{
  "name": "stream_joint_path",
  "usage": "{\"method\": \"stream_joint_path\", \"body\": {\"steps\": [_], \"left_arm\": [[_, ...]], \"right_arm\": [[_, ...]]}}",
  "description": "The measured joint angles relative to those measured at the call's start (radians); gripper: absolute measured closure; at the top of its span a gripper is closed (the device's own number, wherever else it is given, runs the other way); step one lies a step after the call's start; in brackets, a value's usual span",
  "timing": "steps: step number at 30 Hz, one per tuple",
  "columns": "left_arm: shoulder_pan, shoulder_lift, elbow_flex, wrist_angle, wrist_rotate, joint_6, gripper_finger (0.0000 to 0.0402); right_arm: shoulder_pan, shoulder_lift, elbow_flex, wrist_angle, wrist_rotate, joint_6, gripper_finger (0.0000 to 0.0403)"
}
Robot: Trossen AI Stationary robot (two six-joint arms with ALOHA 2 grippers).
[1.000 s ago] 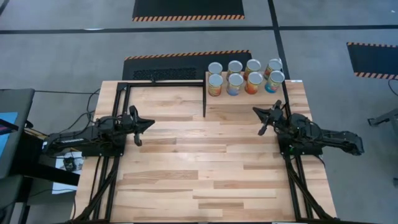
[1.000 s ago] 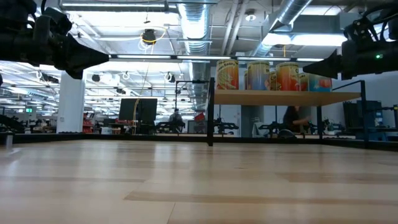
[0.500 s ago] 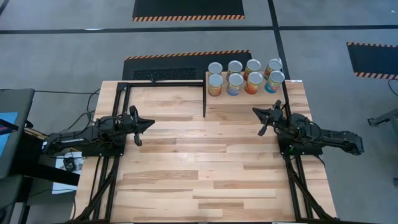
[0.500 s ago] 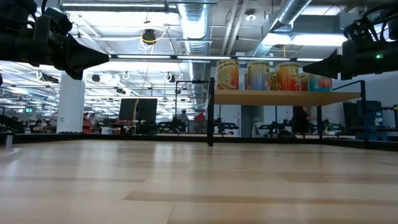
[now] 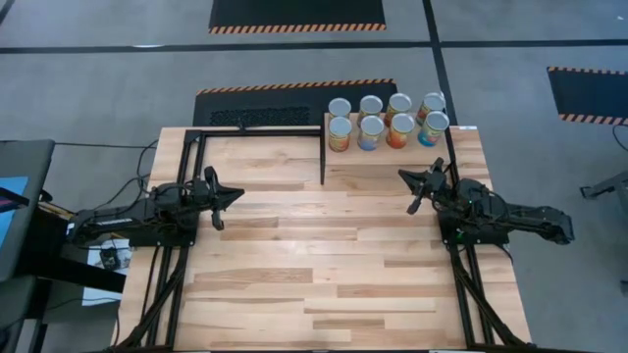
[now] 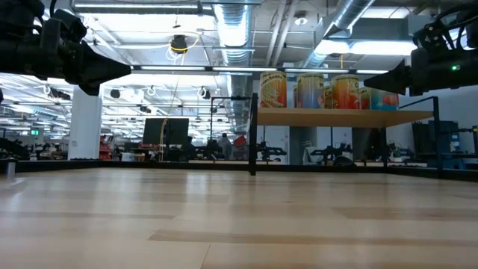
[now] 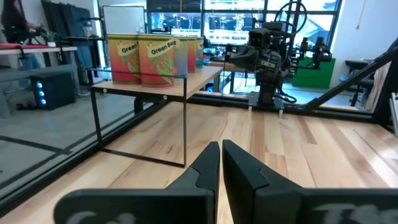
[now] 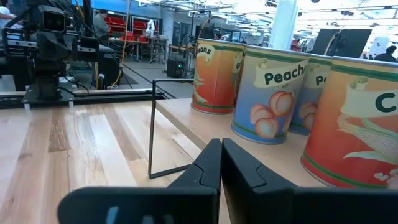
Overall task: Pick and place cans onto a shelf
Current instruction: Return to Home Position
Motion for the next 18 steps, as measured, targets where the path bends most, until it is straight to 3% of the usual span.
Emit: {"method": "stream_joint_path", "body": {"steps": [18], "left_arm": [[0.0,0.0,0.0,0.0,0.0,-0.001,0.0393]], "right_arm": [[0.0,0.0,0.0,0.0,0.0,0.0,0.0372]]}}
